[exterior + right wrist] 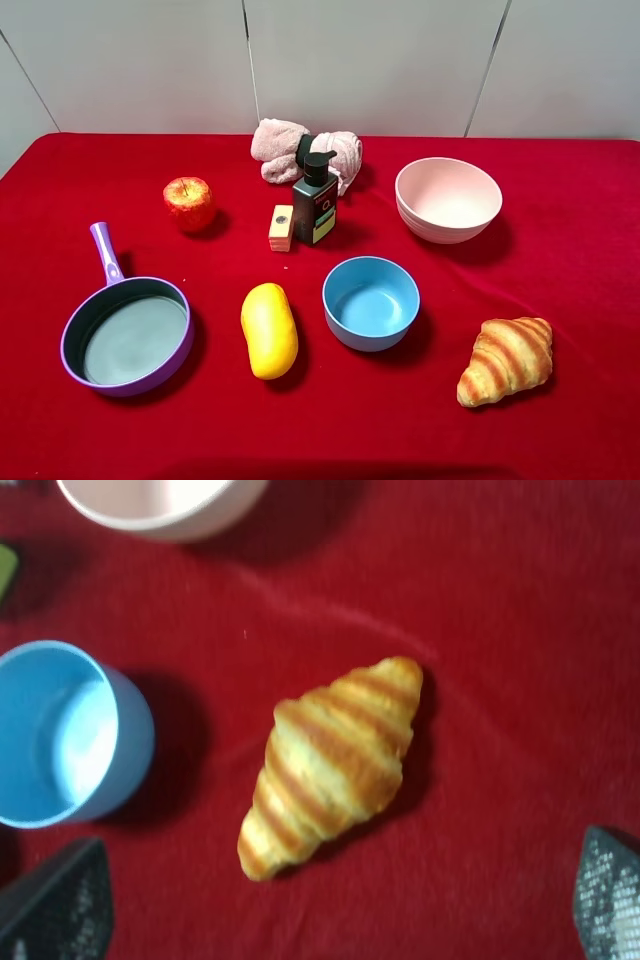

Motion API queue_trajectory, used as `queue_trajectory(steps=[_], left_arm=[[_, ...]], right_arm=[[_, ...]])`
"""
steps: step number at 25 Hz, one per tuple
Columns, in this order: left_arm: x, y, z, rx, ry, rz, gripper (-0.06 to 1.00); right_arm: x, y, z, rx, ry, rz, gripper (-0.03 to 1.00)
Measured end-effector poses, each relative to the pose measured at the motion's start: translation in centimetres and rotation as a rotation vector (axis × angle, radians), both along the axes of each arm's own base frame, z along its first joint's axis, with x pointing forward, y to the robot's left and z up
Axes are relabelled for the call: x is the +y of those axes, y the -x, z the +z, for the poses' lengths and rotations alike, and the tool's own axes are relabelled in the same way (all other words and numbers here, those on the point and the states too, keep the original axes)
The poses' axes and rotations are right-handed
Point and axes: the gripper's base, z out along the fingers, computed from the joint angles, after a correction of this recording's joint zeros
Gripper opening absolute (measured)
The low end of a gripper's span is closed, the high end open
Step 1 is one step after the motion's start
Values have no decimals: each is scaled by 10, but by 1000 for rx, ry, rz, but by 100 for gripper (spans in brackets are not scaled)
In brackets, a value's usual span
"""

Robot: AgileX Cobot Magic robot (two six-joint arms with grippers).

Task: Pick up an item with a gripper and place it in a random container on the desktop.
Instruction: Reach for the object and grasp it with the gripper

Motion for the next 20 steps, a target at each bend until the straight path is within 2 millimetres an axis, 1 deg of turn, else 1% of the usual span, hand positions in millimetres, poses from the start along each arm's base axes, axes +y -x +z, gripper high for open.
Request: queue_trajectory(steps=[4, 14, 20], left_arm=[[0, 0, 0, 0, 0, 0, 92], [0, 0, 0, 0, 0, 0, 92], [0, 0, 0, 0, 0, 0, 92]], right_arm=[[1, -9, -3, 53, -21, -13, 69], [3, -30, -16, 232, -99, -117, 69], [5, -34, -18, 265, -147, -167, 69]])
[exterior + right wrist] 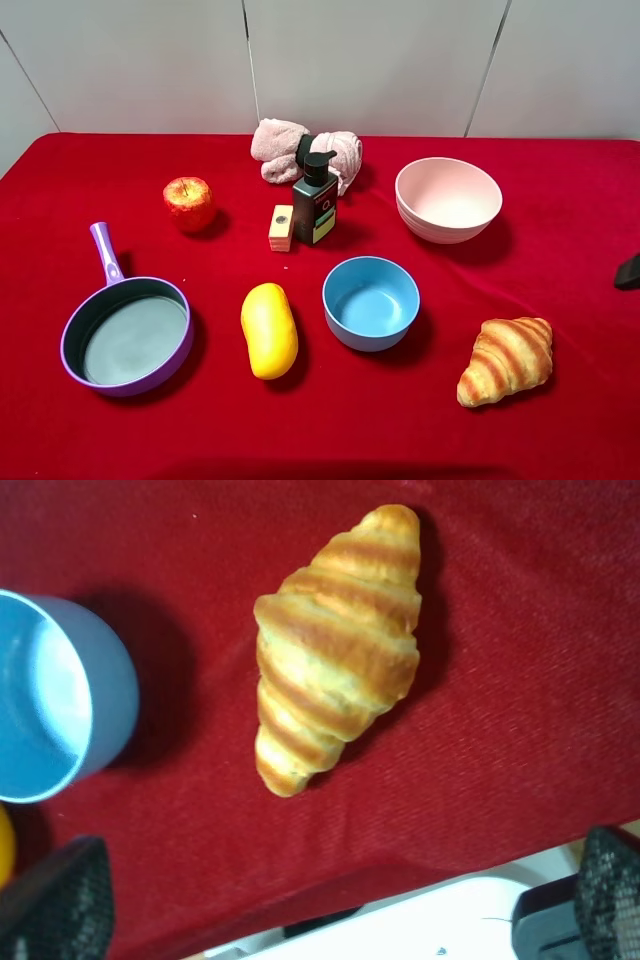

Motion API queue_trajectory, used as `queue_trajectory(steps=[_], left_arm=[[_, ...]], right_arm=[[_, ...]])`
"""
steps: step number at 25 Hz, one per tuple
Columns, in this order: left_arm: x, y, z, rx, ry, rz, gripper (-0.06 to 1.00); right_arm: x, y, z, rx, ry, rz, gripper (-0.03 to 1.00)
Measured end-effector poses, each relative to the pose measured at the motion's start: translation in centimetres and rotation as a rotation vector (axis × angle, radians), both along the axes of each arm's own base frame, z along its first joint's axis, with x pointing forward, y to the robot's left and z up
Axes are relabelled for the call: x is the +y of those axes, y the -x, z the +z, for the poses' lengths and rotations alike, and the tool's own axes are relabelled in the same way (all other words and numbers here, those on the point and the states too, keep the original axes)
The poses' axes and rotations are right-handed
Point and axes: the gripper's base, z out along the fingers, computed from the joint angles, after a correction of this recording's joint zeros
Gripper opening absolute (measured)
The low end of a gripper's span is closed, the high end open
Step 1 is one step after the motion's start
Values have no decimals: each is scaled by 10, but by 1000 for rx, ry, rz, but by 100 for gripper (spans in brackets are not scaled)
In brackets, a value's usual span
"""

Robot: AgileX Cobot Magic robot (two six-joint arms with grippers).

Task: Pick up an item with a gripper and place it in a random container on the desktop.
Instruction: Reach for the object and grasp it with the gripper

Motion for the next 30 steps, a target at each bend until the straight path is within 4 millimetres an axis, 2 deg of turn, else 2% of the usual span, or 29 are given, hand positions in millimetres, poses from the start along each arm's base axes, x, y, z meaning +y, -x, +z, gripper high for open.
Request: queue_trajectory(steps=[11, 17, 25, 30], left_arm=[[0, 0, 0, 0, 0, 0, 92], [0, 0, 0, -1, 0, 0, 92], [0, 0, 0, -1, 0, 0, 92], [0, 0, 0, -1, 0, 0, 92]], right_arm=[[5, -3, 2, -10, -88, -92, 69], [15, -4, 1, 0, -98, -109, 69], [48, -29, -21, 109, -43, -95, 69], [66, -45, -41, 169, -5, -184, 69]])
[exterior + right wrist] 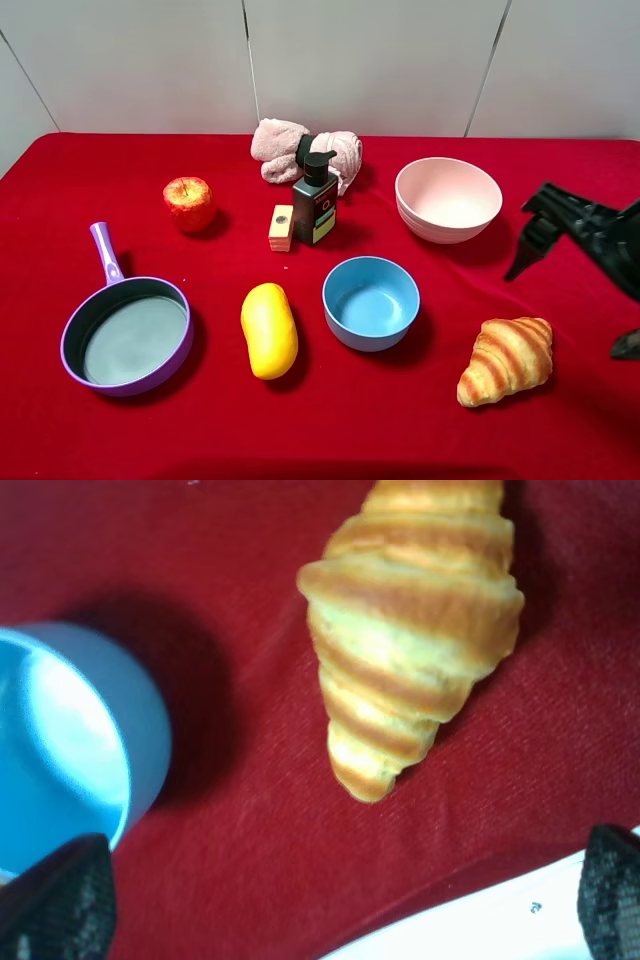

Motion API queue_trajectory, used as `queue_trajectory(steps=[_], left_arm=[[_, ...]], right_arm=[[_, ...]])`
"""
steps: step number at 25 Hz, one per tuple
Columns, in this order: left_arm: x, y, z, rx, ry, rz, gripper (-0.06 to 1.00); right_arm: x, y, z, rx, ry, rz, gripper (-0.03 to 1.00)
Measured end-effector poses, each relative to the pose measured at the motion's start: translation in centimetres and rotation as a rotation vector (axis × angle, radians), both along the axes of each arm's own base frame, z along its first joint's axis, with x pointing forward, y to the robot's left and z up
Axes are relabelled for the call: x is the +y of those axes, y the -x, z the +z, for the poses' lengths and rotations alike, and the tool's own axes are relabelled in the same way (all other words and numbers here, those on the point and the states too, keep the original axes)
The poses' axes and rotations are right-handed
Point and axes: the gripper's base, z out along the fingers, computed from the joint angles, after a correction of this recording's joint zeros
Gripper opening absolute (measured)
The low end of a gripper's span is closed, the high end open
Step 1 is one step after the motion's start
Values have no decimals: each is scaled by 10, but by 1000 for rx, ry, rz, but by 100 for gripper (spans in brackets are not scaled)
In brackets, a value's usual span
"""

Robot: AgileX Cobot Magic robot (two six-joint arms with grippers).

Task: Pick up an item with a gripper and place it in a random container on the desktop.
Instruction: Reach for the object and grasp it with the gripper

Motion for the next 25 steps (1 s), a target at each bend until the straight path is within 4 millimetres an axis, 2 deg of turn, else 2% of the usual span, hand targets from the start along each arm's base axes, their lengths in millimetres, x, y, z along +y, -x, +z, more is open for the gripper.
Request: queue_trajectory(steps=[5, 16, 25], left_arm=[[0, 0, 0, 0, 0, 0, 92], [0, 0, 0, 0, 0, 0, 92], [0, 0, 0, 0, 0, 0, 91]], right_arm=[[10, -18, -23, 62, 43, -59, 69], [20, -38, -59, 123, 103, -45, 69], [13, -29, -85, 98, 83, -65, 69]])
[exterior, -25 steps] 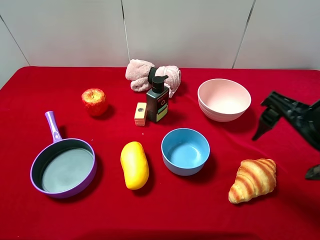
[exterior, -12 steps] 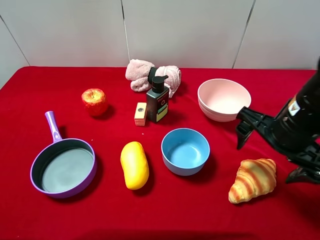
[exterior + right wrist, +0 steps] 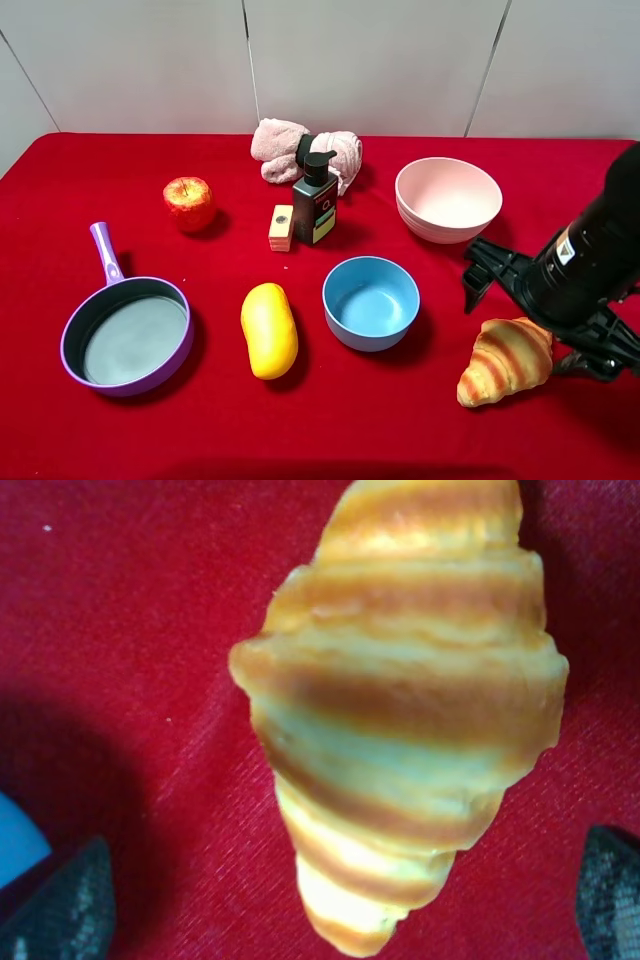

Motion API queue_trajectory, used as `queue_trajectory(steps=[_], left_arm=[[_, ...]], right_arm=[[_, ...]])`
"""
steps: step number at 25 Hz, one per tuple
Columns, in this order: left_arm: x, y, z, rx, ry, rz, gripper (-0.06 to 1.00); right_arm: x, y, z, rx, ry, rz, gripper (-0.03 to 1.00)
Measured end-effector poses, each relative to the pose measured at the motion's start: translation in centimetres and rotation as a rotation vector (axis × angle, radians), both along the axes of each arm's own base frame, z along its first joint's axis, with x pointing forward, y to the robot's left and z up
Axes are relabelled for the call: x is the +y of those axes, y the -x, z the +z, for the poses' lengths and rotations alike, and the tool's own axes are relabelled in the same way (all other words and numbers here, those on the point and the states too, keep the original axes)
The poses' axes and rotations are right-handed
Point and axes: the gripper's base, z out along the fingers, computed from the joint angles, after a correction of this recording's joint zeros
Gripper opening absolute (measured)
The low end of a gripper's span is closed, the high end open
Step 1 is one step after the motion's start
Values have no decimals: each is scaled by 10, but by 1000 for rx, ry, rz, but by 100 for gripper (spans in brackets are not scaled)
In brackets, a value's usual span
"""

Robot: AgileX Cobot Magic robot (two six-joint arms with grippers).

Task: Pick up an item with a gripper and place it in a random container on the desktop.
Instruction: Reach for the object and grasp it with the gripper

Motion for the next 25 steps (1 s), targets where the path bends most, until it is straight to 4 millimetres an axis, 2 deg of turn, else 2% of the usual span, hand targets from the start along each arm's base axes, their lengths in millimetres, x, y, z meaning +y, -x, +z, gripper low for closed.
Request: queue_trajectory(steps=[12, 17, 25], left_arm=[[0, 0, 0, 0, 0, 0, 91], [0, 0, 0, 0, 0, 0, 91], [0, 0, 0, 0, 0, 0, 91]], right_arm=[[-20, 3, -15, -25, -17, -50, 69], [-19, 2, -19, -29, -18, -41, 69], [-16, -3, -39, 17, -4, -27, 69]])
